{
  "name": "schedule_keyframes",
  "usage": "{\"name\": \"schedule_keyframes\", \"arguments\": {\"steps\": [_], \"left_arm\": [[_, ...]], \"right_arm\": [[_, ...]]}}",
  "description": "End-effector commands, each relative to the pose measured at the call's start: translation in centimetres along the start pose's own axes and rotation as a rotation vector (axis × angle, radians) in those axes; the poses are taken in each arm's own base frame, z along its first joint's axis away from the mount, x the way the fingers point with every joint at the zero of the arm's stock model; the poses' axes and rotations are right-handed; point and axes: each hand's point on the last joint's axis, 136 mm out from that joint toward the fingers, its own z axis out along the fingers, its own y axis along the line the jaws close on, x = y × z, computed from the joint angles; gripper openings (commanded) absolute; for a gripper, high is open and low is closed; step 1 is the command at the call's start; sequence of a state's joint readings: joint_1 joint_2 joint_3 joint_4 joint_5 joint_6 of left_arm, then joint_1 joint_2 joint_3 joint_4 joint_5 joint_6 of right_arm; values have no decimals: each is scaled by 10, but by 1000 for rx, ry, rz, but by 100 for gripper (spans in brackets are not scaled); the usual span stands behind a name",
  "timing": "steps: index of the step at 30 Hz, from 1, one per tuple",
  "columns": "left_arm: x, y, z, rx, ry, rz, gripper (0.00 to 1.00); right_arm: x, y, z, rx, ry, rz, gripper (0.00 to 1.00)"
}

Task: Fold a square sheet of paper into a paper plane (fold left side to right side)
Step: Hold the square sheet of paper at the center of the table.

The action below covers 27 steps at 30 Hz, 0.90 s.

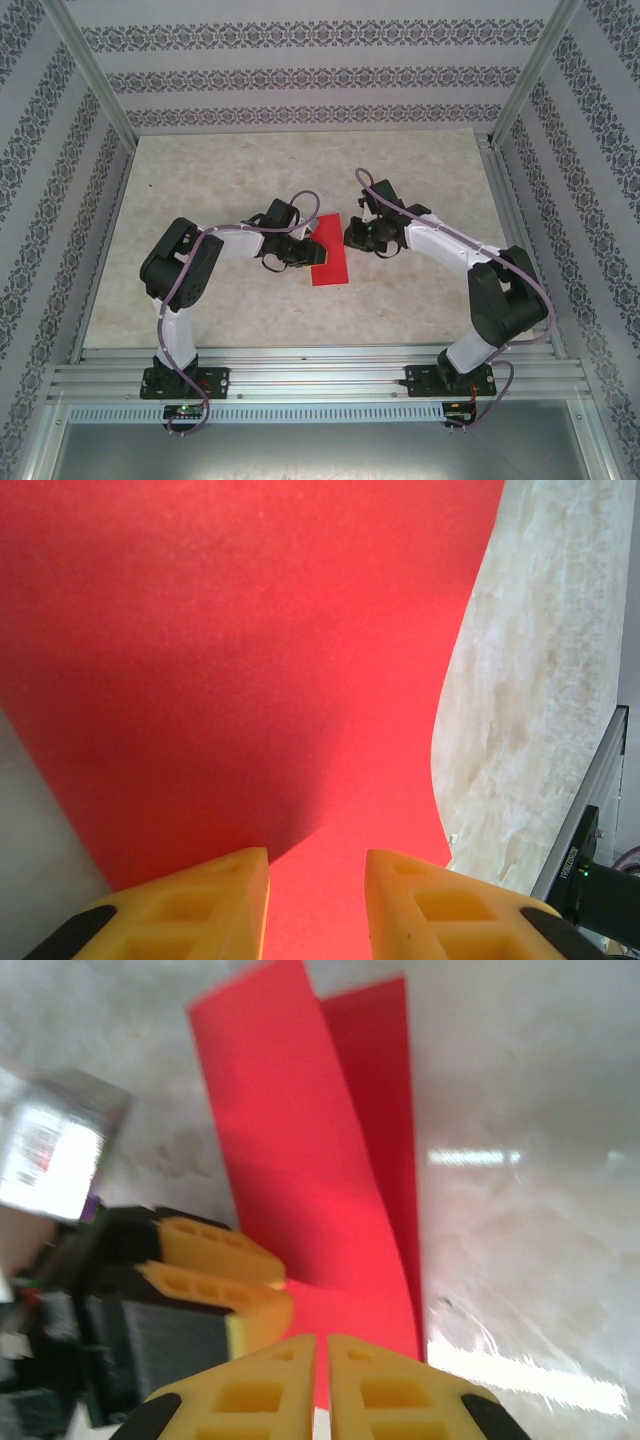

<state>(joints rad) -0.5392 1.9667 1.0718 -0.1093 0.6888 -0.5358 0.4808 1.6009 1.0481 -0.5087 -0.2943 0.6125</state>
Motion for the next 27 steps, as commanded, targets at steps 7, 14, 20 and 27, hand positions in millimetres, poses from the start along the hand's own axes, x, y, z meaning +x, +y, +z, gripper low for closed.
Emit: {"name": "schedule_keyframes", "arguments": {"steps": [7, 14, 20, 27], "left_arm": [[28, 31, 11, -140, 63, -27, 32], [27, 31, 12, -138, 56, -31, 32], [26, 28, 13, -138, 58, -24, 32], [26, 26, 13, -148, 60, -18, 32]], "right_arm": [[22, -7, -4, -7, -36, 40, 11], [31, 1, 7, -17, -19, 35, 10], [35, 14, 22, -43, 0, 24, 9], [37, 16, 28, -49, 5, 20, 8]]}}
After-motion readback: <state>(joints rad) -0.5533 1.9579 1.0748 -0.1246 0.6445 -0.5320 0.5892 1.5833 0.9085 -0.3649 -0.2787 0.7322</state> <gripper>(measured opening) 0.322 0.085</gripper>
